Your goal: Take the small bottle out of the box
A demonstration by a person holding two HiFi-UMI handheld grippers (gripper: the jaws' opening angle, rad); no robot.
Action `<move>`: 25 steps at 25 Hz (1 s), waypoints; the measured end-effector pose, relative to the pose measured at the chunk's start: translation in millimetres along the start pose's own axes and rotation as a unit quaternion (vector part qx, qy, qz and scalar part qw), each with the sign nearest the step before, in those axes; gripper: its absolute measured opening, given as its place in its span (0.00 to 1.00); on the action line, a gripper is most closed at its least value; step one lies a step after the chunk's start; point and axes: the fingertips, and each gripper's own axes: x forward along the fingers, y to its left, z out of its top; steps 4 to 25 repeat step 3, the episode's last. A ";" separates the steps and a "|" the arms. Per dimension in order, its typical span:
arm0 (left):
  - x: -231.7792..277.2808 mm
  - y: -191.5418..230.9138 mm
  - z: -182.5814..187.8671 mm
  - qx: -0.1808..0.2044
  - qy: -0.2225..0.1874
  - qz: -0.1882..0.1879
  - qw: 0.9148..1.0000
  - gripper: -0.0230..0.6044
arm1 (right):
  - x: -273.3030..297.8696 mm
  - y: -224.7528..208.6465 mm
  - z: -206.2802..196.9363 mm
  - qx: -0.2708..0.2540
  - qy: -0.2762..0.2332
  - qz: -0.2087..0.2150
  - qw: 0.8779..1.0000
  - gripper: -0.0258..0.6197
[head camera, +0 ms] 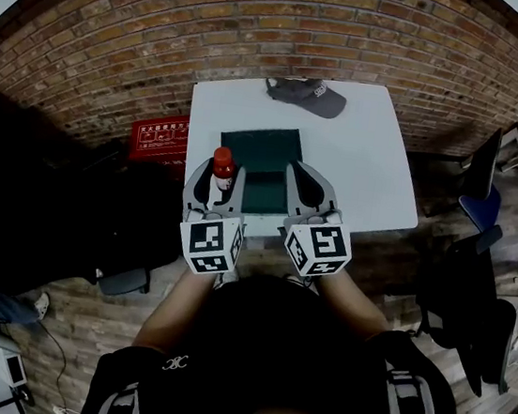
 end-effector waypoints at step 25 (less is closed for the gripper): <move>-0.5 1.3 0.5 0.000 -0.001 0.003 1.000 0.40 | 0.3 0.7 -0.7 0.000 0.001 0.002 1.000 0.09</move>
